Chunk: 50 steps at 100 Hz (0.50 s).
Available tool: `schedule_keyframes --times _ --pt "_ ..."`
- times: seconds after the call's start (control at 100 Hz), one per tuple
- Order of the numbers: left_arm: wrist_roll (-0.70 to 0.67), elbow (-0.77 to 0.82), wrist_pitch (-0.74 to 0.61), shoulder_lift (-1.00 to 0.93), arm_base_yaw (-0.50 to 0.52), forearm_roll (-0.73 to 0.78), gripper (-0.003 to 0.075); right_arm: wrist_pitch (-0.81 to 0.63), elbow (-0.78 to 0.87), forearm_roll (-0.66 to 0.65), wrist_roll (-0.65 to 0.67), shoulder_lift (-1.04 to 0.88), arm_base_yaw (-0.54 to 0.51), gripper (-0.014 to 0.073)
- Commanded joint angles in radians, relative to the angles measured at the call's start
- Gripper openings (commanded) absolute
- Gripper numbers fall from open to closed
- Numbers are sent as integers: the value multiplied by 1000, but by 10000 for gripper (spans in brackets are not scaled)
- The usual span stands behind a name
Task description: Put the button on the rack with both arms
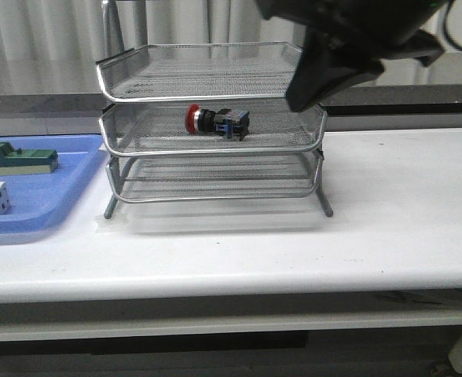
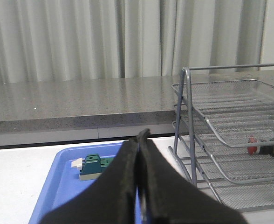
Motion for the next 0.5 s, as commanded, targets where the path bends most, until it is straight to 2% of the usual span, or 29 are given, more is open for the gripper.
schedule_keyframes --times 0.0,0.49 --pt "-13 -29 -76 9 1 -8 -21 -48 35 -37 27 -125 -36 -60" --pt "-13 -29 -76 9 1 -8 -21 -27 288 -105 43 -615 -298 -60"
